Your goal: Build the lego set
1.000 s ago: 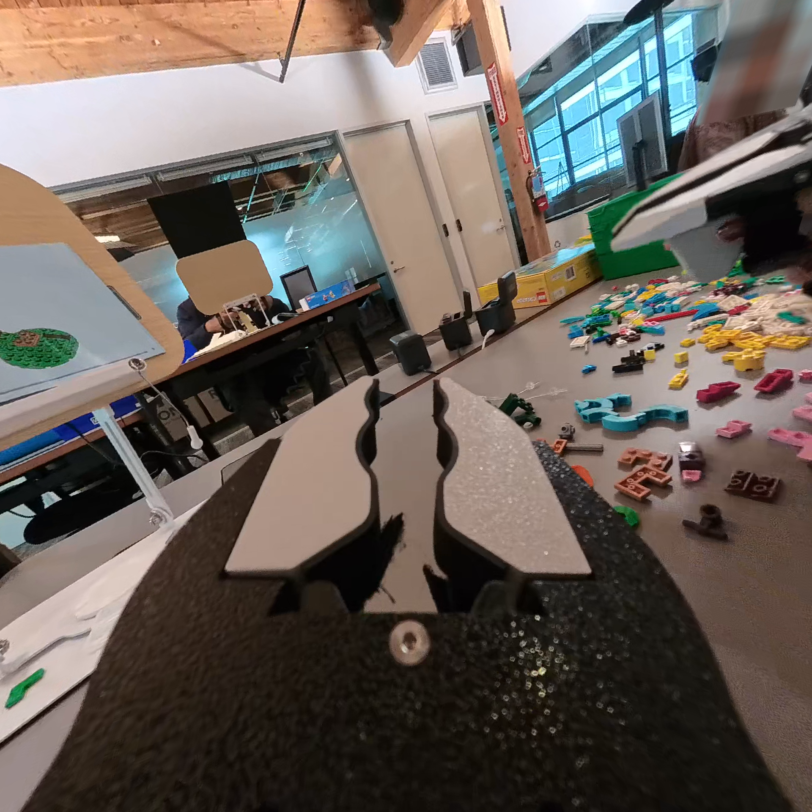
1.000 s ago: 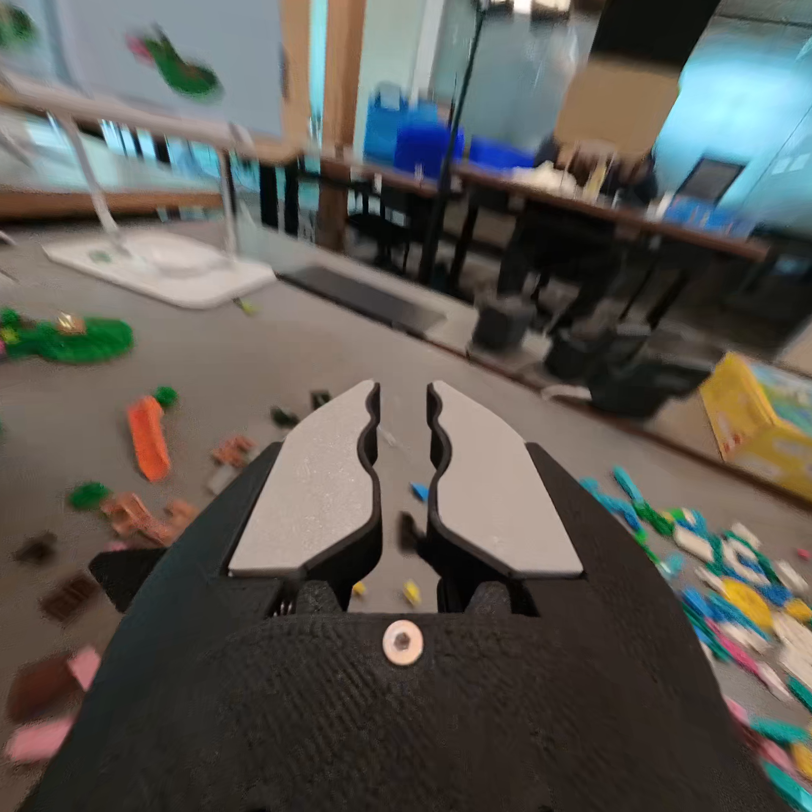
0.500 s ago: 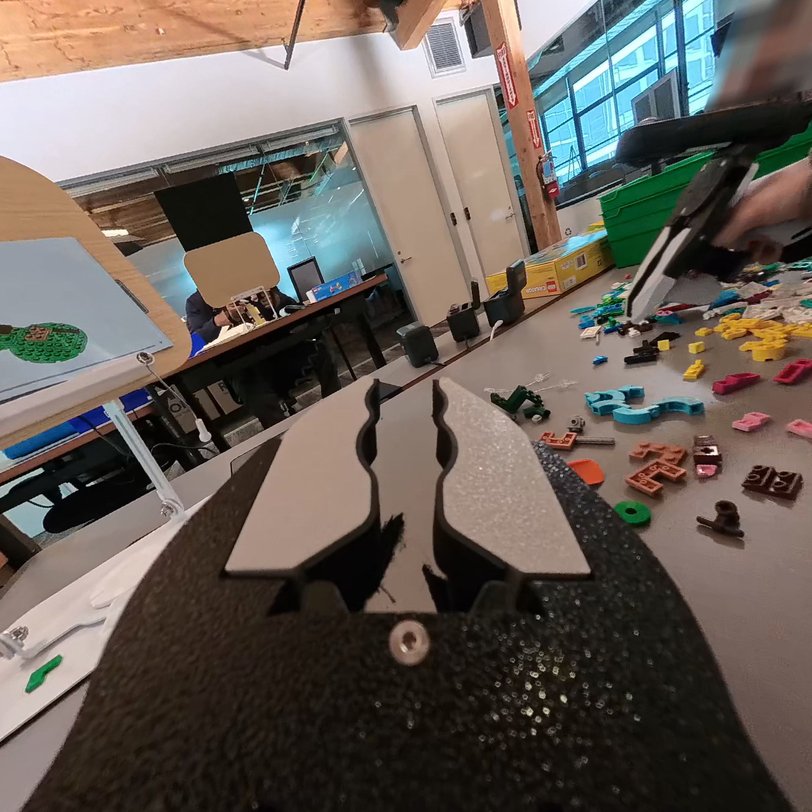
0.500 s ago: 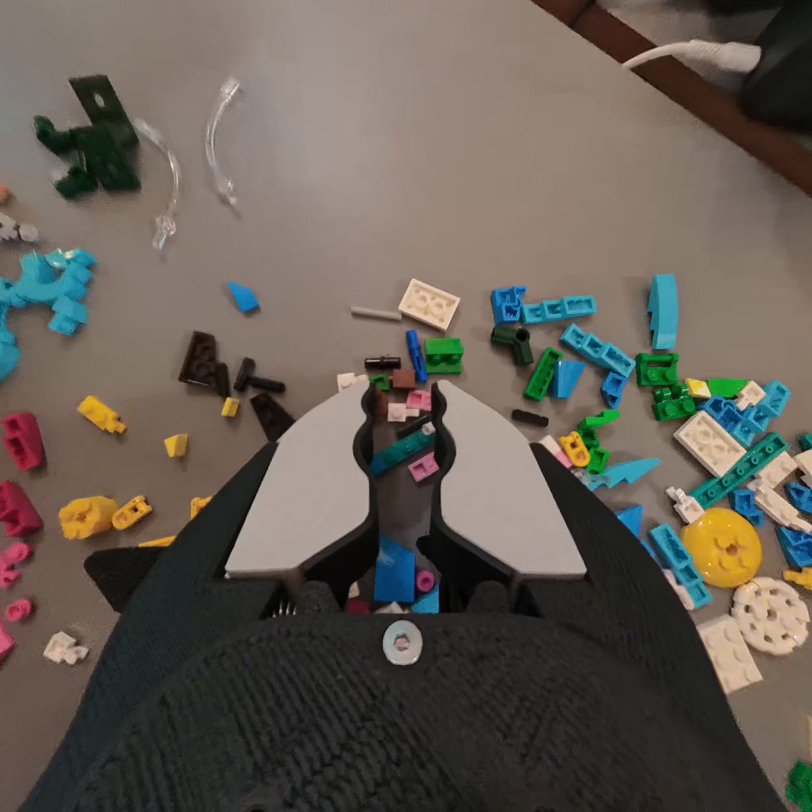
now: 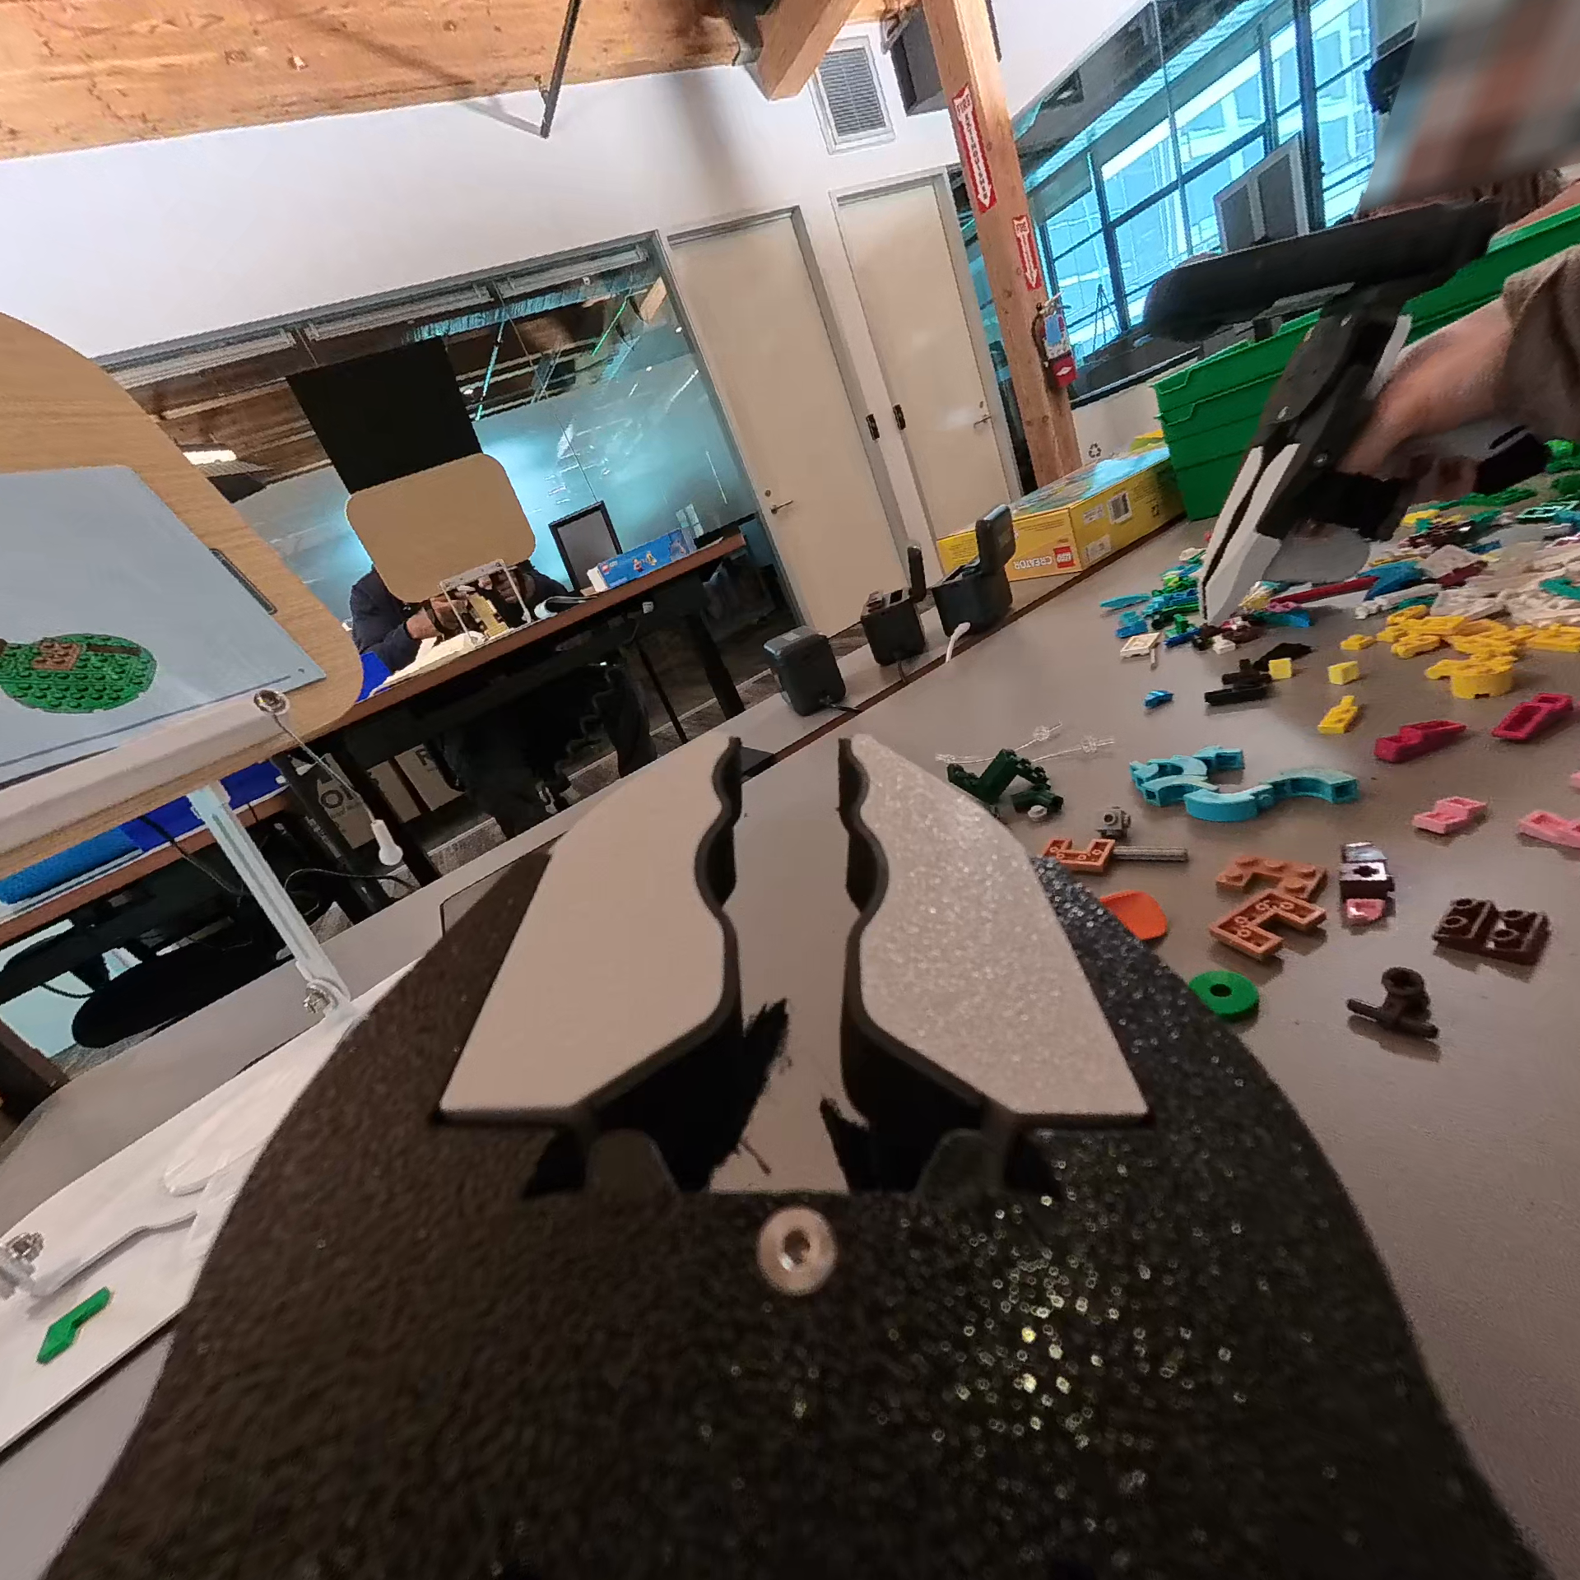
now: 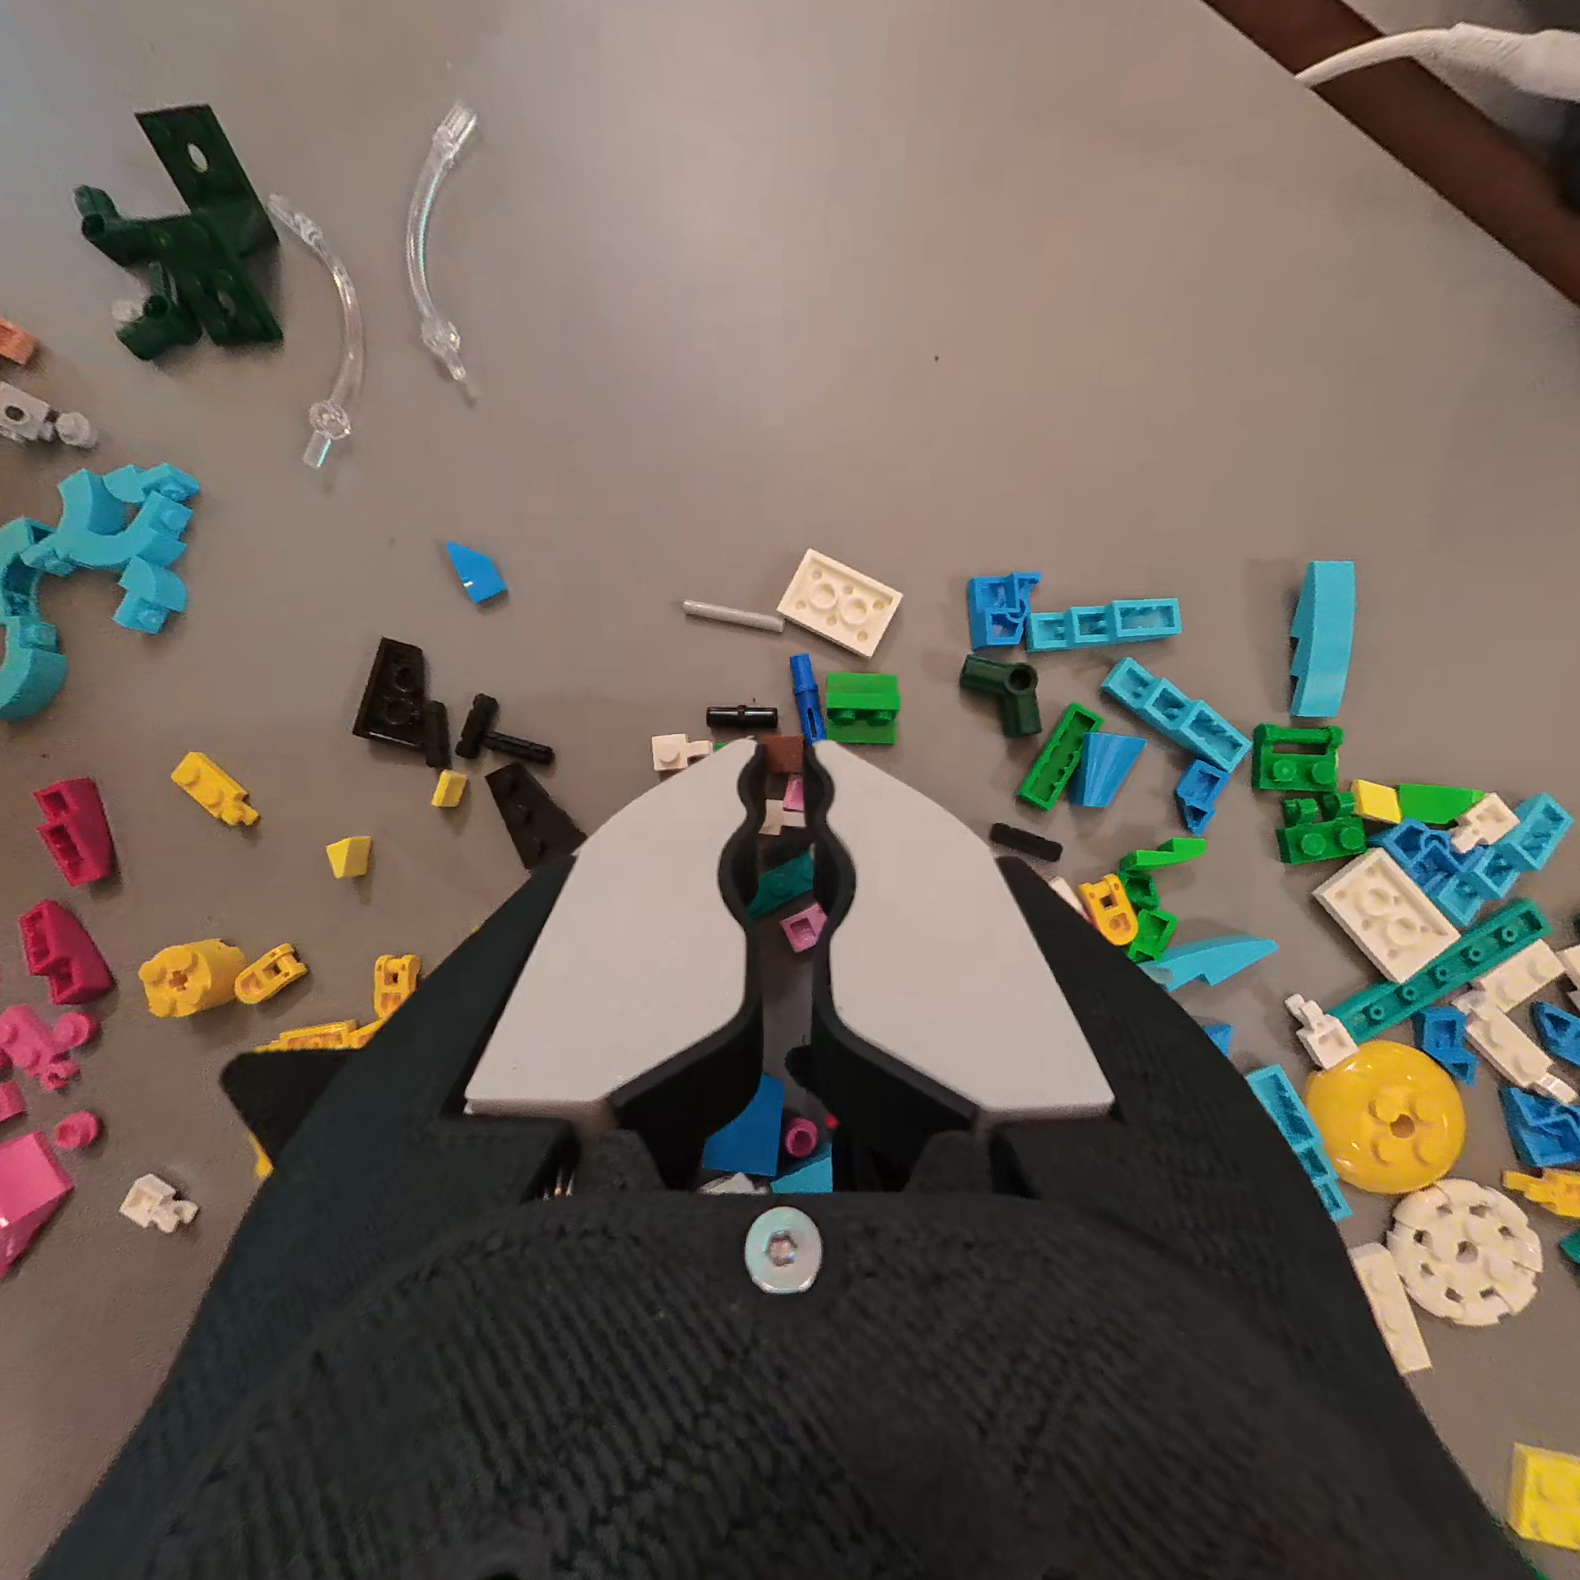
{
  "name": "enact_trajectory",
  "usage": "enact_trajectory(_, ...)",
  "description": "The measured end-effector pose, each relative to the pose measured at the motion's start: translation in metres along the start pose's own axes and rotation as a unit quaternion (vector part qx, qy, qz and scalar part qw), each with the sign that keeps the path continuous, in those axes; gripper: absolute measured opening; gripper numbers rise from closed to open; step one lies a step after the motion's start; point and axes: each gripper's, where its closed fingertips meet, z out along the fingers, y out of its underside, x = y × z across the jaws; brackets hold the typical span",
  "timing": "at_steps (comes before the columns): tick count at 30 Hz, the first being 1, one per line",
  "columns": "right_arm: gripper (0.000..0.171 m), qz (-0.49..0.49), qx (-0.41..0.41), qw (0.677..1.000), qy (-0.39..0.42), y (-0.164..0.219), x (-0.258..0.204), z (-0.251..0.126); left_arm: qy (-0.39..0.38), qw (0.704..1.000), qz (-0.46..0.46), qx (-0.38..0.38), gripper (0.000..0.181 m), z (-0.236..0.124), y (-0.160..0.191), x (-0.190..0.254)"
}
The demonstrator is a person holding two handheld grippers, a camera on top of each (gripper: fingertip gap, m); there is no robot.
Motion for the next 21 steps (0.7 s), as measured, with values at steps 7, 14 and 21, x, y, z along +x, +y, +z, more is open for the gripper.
enact_trajectory(7, 0.012, -0.013, -0.013, 1.0, 0.006, 0.003, 0.001, 0.002, 0.003, 1.0, 0.001, 0.0, 0.021, 0.0, 0.0, 0.001)
enact_trajectory(14, 0.006, -0.037, 0.0, 0.999, 0.005, -0.001, -0.01, 0.0, 0.003, 1.0, 0.0, 0.0, 0.021, 0.0, 0.0, 0.001)
enact_trajectory(21, 0.006, -0.185, 0.085, 0.968, -0.147, -0.024, -0.138, -0.016, 0.008, 1.0, 0.005, 0.0, 0.019, 0.001, 0.0, 0.003)
